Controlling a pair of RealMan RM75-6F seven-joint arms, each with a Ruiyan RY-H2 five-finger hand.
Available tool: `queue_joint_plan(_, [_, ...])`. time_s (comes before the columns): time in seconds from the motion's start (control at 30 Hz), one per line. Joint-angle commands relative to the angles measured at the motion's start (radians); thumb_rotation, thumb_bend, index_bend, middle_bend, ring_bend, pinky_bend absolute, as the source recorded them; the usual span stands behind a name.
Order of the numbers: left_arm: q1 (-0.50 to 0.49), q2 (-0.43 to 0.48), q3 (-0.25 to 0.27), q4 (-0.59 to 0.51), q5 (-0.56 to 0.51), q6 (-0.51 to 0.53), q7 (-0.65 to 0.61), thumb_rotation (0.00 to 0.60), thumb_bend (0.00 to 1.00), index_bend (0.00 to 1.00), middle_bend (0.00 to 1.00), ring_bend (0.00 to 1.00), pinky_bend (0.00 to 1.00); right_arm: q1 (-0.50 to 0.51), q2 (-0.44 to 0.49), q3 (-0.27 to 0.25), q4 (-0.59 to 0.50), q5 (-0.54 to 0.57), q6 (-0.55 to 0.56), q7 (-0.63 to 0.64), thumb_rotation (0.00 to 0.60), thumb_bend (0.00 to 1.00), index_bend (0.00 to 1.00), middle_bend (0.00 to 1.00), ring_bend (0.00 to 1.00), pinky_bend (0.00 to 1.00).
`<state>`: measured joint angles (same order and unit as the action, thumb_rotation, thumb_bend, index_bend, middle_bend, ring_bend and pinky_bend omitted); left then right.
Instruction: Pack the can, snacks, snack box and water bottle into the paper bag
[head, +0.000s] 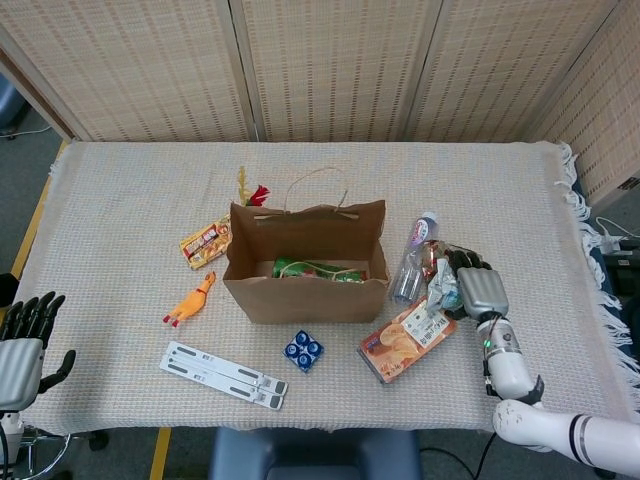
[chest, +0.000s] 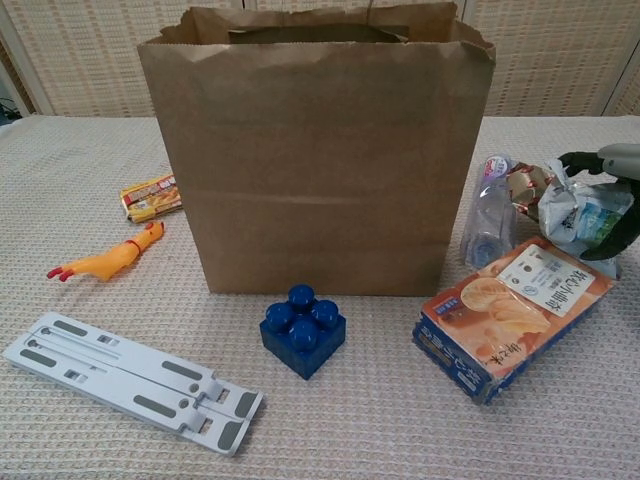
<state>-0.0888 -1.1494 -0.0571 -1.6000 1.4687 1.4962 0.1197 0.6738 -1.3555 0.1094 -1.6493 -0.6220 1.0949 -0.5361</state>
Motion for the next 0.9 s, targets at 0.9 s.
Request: queue_joint_plan(0.9, [0.002,0.0,0.002,0.001,0.004,0.004,-0.002,0.6,0.38,0.03,0.0,0.0,0.0,0.059,0.313,0.434,-0.476,-0.202,0.334,0.005,0.6,0.38,0.79,0.64,0.7,0.83])
